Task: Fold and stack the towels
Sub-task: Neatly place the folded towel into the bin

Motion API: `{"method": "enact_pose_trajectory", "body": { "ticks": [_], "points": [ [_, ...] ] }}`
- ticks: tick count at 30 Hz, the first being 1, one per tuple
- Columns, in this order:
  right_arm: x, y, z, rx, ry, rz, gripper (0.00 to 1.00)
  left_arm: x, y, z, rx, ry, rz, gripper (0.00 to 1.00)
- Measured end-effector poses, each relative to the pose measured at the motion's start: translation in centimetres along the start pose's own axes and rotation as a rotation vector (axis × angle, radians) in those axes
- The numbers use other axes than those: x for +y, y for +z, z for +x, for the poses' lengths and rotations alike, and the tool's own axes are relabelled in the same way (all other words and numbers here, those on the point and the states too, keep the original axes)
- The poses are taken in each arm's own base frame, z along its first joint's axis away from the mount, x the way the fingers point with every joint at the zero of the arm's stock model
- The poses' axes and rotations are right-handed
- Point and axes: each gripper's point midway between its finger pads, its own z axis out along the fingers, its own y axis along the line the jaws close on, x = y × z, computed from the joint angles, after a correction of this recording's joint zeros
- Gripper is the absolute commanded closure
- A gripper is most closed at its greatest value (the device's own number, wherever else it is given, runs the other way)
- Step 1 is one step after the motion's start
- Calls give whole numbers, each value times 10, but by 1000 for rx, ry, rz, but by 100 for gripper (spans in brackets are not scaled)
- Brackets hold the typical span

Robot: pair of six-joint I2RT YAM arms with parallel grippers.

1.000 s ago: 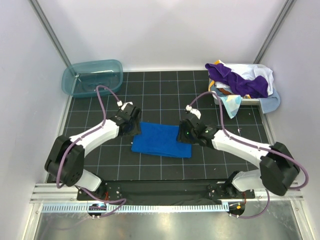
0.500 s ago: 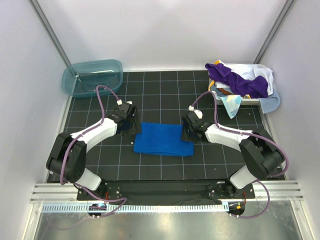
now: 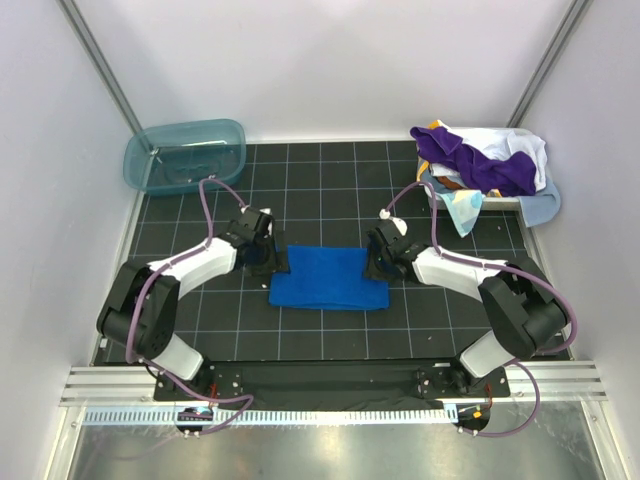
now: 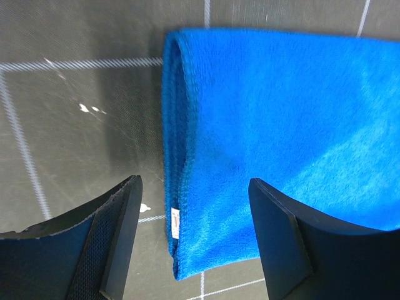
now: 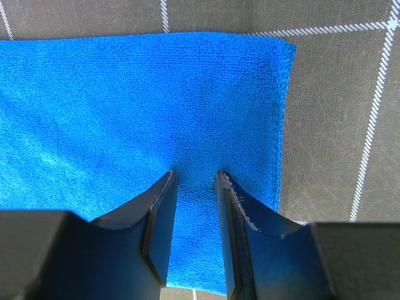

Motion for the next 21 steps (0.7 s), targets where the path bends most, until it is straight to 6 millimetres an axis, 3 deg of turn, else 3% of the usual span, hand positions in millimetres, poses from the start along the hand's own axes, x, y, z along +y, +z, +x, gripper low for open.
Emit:
{"method": "enact_pose_trajectory", "body": {
  "ticks": [3, 21],
  "points": [
    [0, 0, 0, -1, -1, -3, 61, 2, 7, 11, 33, -8, 10, 32],
    [0, 0, 0, 1, 1, -10, 61, -19, 26, -1, -35, 11, -31, 56]
  ]
}}
